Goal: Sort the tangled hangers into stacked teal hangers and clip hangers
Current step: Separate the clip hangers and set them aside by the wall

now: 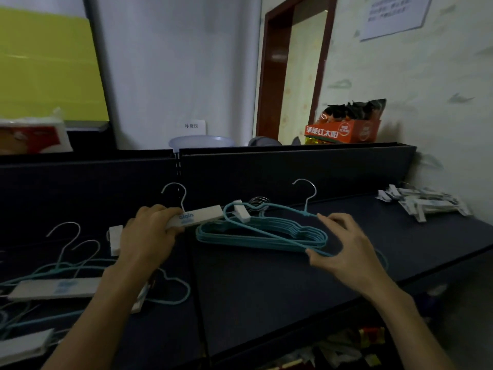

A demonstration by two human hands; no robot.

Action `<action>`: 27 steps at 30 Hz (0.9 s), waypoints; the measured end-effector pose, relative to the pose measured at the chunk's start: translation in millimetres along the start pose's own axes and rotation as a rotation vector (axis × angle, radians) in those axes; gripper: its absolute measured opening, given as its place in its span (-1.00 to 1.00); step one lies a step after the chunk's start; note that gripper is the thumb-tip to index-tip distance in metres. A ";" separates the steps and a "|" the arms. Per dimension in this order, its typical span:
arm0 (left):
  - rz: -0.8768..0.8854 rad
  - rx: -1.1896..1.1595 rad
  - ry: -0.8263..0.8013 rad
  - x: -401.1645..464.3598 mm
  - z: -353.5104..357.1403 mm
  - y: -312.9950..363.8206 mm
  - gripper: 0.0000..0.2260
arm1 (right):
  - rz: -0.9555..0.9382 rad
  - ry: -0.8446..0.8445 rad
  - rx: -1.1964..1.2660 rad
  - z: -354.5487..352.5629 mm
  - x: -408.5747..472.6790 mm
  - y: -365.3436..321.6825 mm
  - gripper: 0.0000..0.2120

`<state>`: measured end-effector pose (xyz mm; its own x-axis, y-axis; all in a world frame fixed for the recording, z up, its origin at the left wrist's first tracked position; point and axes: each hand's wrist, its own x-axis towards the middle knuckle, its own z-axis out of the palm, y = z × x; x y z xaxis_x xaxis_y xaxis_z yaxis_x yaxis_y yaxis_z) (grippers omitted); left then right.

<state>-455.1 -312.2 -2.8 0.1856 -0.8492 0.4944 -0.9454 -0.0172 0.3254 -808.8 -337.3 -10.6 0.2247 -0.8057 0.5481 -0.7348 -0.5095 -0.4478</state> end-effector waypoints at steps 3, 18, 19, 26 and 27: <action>-0.030 0.003 0.052 11.3 0.8 -4.8 -0.66 | 0.012 -0.028 0.000 15.1 -0.1 9.2 -0.26; -0.129 -0.006 0.112 27.4 9.3 10.2 -0.65 | 0.009 -0.298 -0.014 64.6 65.5 23.8 -0.20; -0.129 -0.011 0.117 27.6 10.3 12.0 -0.65 | 0.006 -0.314 -0.017 66.0 67.5 25.8 -0.19; -0.121 -0.067 0.146 20.2 17.8 24.0 -0.65 | -0.037 -0.349 0.016 74.8 74.6 30.4 -0.22; -0.122 -0.069 0.149 18.6 18.4 24.6 -0.65 | -0.042 -0.354 0.018 75.8 75.8 30.4 -0.23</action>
<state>-479.9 -338.2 -0.5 0.3399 -0.7552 0.5606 -0.8939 -0.0742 0.4421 -765.5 -436.8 -36.2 0.4643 -0.8371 0.2892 -0.7096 -0.5470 -0.4441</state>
